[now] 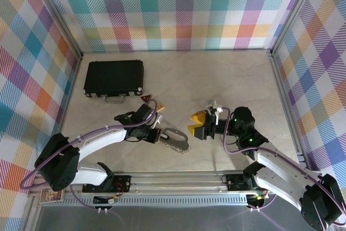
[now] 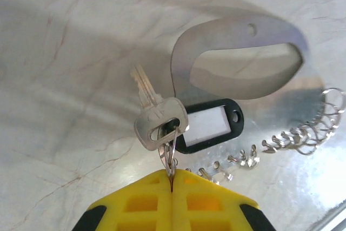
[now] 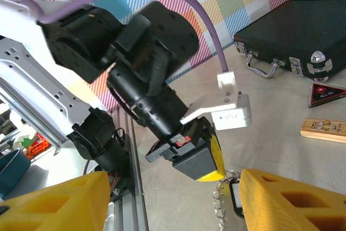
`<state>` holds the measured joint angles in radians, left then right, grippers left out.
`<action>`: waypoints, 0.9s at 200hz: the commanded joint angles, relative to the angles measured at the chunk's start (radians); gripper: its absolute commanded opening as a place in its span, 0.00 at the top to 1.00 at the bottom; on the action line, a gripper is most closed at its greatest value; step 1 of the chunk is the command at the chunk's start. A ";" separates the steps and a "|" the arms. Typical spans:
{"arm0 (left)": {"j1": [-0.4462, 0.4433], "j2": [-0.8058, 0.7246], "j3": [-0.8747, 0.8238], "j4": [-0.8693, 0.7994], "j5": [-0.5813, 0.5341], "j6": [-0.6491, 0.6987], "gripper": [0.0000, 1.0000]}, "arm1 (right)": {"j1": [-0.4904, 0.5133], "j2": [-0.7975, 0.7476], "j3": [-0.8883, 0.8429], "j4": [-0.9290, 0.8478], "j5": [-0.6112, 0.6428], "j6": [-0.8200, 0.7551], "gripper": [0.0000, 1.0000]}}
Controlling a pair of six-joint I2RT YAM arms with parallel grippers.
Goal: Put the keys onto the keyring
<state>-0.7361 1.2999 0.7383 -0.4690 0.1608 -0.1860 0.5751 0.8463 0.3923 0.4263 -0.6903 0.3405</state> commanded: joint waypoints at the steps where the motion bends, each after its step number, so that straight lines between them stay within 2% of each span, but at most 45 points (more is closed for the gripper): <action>1: -0.051 -0.061 0.057 -0.048 -0.051 0.087 1.00 | -0.007 -0.007 -0.006 0.036 -0.016 0.010 0.36; 30: -0.114 -0.152 0.079 -0.043 -0.055 0.178 1.00 | -0.006 -0.027 -0.006 0.037 -0.021 0.006 0.38; 80: -0.168 -0.307 0.150 -0.054 0.021 0.357 1.00 | -0.006 -0.165 0.000 0.005 -0.069 -0.037 0.40; 110: -0.177 -0.334 0.209 -0.074 0.054 0.443 1.00 | -0.001 -0.175 0.088 -0.143 -0.084 -0.104 0.43; 180: -0.239 -0.356 0.280 -0.073 0.112 0.566 1.00 | 0.064 -0.114 0.212 -0.235 -0.112 -0.224 0.43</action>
<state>-0.9535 0.9581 0.9691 -0.5316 0.2249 0.3050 0.6090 0.7094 0.5591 0.2344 -0.7654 0.1967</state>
